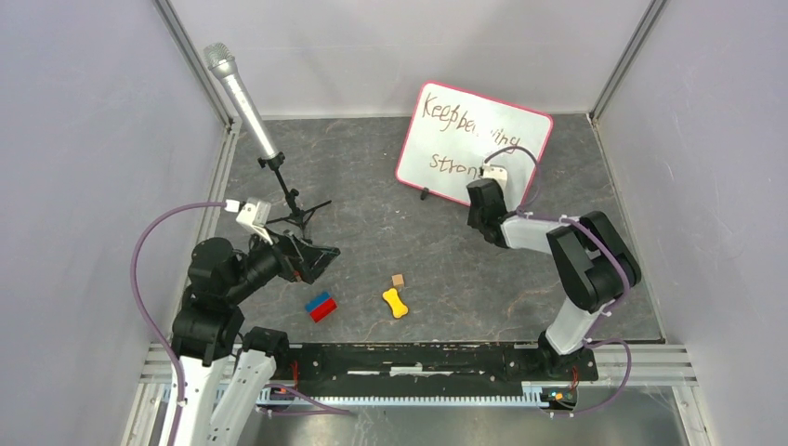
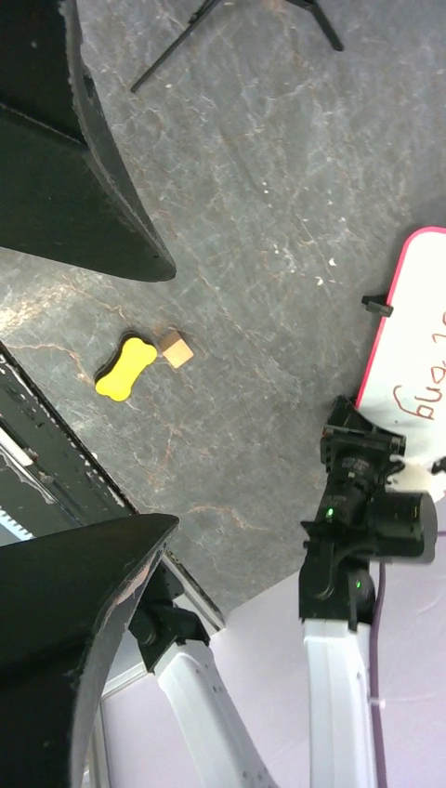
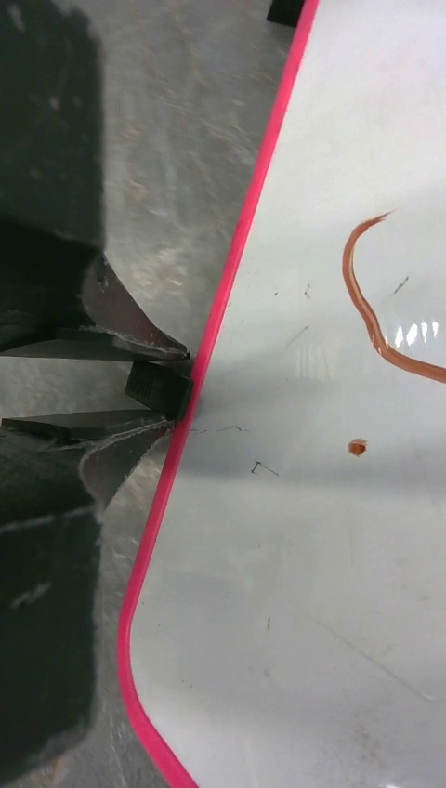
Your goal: Erase the whiteboard
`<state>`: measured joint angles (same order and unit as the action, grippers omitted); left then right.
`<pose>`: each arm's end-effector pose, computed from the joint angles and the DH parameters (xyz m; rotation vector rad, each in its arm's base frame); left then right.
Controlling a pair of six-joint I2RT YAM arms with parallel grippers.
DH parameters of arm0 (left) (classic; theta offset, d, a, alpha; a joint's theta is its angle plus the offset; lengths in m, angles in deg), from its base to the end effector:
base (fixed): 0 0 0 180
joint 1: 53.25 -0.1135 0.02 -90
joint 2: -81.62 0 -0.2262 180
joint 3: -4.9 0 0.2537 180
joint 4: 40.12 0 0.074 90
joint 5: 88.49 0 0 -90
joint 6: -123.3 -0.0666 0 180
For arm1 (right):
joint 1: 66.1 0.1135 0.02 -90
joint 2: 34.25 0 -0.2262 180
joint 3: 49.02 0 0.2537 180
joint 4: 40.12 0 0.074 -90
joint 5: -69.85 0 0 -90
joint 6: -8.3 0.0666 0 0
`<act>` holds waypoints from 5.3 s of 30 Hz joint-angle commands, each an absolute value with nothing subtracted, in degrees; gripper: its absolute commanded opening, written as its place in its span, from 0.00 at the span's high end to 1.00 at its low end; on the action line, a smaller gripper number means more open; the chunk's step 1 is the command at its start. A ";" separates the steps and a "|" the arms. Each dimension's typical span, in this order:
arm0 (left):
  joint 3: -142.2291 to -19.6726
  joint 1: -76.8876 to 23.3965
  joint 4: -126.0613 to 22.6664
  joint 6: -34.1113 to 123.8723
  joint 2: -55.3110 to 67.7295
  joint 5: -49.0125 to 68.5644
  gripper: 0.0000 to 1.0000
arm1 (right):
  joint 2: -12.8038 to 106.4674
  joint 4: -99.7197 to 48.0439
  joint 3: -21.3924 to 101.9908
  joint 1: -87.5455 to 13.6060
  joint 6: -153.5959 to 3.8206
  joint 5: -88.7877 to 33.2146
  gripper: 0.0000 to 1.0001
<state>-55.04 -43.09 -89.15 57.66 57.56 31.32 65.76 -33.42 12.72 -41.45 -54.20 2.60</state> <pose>0.1392 -0.0586 0.3244 0.1564 1.8535 -0.8910 0.3328 0.1244 0.0834 0.2460 2.2674 0.0034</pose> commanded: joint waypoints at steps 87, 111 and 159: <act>-49.97 -42.57 -86.05 54.79 57.45 26.28 0.00 | 63.90 -21.12 15.74 12.39 -47.58 14.60 0.43; -53.35 -42.61 -92.20 60.40 44.63 15.50 0.00 | 49.55 -28.14 7.19 12.48 -54.29 15.49 0.82; -21.28 -42.35 -12.89 77.09 16.64 23.07 0.48 | 74.36 -59.30 39.49 -0.40 -98.04 23.77 0.93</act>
